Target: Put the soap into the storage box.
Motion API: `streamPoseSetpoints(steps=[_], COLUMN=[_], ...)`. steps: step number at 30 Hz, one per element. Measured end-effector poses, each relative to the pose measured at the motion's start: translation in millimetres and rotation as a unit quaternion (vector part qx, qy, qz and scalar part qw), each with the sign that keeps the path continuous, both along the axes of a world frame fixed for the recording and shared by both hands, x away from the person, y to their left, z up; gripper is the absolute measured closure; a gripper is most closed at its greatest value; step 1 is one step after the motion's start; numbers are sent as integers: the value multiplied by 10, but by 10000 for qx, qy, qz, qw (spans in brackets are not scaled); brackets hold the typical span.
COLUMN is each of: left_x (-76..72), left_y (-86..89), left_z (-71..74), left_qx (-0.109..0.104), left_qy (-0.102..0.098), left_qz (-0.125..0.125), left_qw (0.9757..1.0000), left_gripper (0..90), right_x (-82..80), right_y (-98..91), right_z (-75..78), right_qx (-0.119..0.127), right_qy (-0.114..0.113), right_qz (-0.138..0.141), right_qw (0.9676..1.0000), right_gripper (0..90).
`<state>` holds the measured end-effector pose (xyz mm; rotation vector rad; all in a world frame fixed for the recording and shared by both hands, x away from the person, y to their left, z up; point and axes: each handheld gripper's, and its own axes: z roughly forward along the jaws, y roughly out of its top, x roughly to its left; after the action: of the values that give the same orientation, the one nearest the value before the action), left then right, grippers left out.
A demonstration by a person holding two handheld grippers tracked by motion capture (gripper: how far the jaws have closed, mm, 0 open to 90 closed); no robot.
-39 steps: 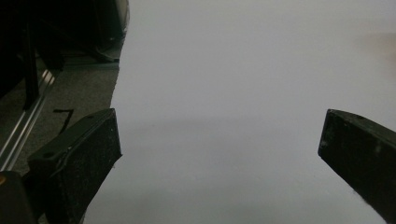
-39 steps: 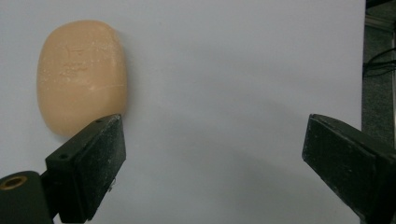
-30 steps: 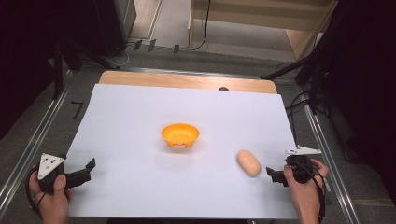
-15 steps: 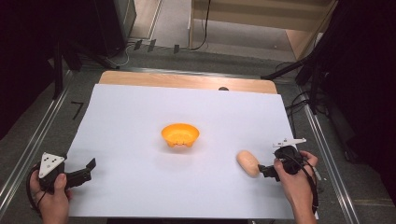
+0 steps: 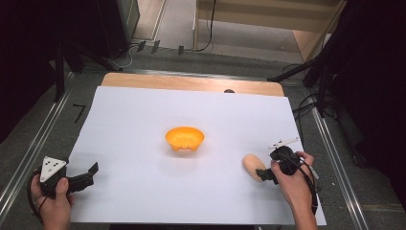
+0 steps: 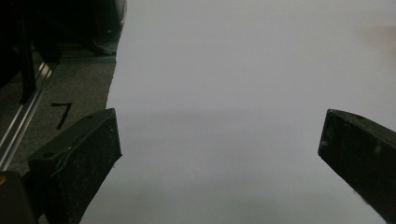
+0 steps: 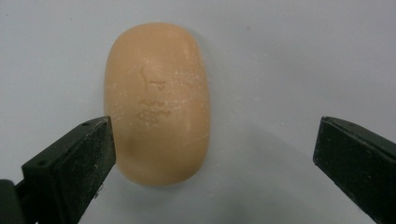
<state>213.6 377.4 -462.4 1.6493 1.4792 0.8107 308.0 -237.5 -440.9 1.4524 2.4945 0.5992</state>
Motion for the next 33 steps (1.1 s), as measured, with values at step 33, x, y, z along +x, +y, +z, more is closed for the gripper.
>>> streamPoseSetpoints(steps=[33], left_x=[17], left_y=[-13], left_z=[-3], left_qx=[75], left_qy=[79], left_qz=[-11], left_qw=[9999], left_gripper=[0], right_x=[120], right_y=[349], right_z=[-169], right_qx=[-373], right_qy=[547], right_qz=[33], right_qw=[9978], right_gripper=[169])
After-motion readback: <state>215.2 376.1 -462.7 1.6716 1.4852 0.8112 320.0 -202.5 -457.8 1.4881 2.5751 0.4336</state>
